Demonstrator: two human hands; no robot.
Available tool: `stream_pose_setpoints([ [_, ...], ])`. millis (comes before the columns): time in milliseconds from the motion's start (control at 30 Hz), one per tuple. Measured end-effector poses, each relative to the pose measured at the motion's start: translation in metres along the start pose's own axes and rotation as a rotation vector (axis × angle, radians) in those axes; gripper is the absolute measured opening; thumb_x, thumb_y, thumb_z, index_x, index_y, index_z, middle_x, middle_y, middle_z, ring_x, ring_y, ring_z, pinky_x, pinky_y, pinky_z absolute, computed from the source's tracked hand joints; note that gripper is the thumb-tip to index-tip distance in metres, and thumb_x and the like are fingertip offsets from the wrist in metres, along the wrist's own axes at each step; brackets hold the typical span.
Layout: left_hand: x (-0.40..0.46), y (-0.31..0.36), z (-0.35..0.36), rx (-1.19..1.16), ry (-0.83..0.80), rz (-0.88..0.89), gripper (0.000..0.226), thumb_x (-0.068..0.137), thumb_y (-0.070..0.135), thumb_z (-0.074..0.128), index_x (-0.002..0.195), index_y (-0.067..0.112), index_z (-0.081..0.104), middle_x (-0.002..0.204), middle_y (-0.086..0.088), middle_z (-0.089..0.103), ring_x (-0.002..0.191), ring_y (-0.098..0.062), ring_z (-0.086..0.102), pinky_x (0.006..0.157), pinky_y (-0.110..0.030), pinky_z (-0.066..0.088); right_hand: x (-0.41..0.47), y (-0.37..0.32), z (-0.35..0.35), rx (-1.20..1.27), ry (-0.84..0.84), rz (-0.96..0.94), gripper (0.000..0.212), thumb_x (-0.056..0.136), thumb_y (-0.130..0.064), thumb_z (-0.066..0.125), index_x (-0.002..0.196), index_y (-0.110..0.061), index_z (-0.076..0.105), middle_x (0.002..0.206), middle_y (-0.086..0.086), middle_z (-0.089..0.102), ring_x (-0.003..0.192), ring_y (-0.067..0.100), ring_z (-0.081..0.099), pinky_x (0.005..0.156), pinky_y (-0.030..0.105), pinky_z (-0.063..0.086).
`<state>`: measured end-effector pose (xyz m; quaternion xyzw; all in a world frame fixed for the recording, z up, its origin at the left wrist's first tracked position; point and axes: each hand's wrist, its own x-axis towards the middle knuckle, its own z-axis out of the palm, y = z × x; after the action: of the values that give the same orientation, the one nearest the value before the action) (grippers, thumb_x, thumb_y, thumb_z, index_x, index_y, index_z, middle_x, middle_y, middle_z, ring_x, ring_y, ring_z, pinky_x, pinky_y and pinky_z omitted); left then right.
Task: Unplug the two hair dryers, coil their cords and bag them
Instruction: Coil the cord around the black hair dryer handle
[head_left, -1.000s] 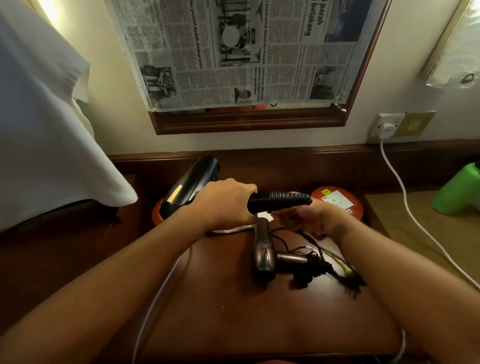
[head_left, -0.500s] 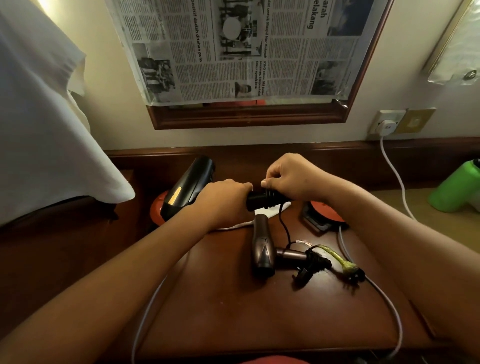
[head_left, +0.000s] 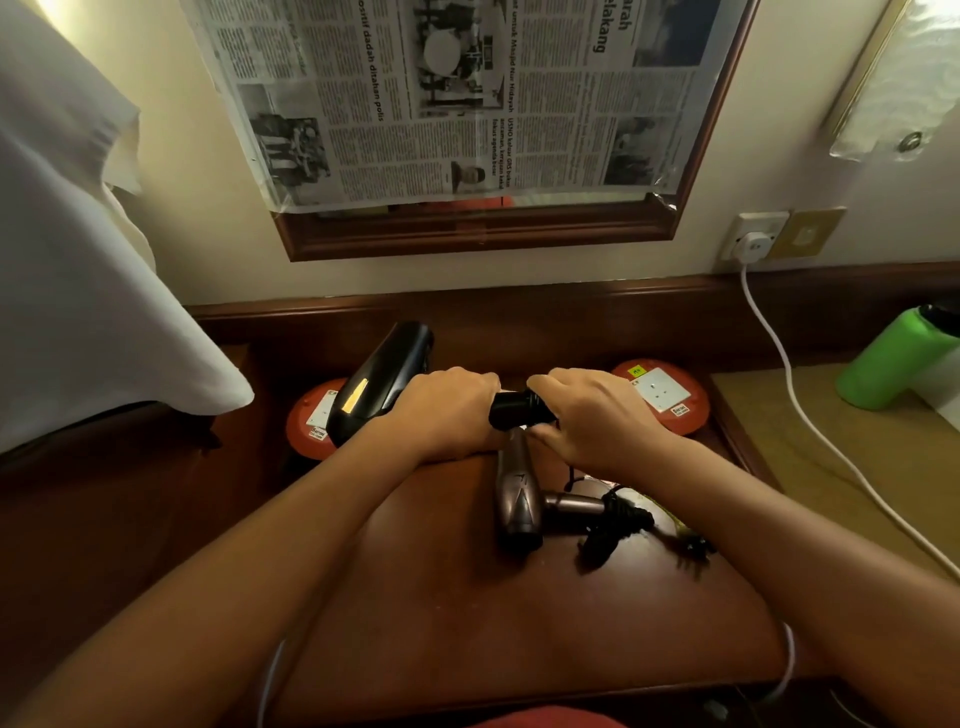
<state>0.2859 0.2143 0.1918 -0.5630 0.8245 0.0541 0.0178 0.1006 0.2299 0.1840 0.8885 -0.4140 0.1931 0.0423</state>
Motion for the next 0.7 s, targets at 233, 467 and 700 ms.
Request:
stream_pose_setpoints([
  [233,-0.005,-0.008,-0.002,-0.229,-0.040,0.034,0.049,0.083,0.057,0.060,0.119,0.027,0.046,0.099,0.006,0.063,0.088,-0.013,0.059,0.080,-0.035,0.052,-0.004,0.010,0.012,0.076,0.000,-0.012,0.033,0.071,-0.022,0.077,0.098,-0.007,0.066,0.075,0.005,0.064,0.060,0.024,0.060,0.048,0.025,0.035],
  [467,-0.023,-0.057,0.008,-0.248,0.493,-0.125,0.055,0.077,0.060,0.051,0.114,0.021,0.059,0.114,-0.003,0.061,0.112,-0.024,0.052,0.097,-0.039,0.038,-0.004,0.024,0.015,0.097,0.033,0.022,0.041,0.073,-0.028,0.078,0.104,-0.005,0.066,0.077,0.005,0.066,0.061,0.024,0.061,0.049,0.027,0.044],
  [700,-0.030,-0.090,0.022,-1.096,0.293,-0.520,0.063,0.085,0.039,0.068,0.140,0.033,0.037,0.143,-0.008,0.040,0.124,-0.022,0.047,0.095,-0.033,0.043,-0.005,0.025,0.019,0.103,0.050,0.022,0.041,0.068,-0.020,0.084,0.102,-0.005,0.067,0.075,0.003,0.066,0.060,0.020,0.061,0.050,0.023,0.040],
])
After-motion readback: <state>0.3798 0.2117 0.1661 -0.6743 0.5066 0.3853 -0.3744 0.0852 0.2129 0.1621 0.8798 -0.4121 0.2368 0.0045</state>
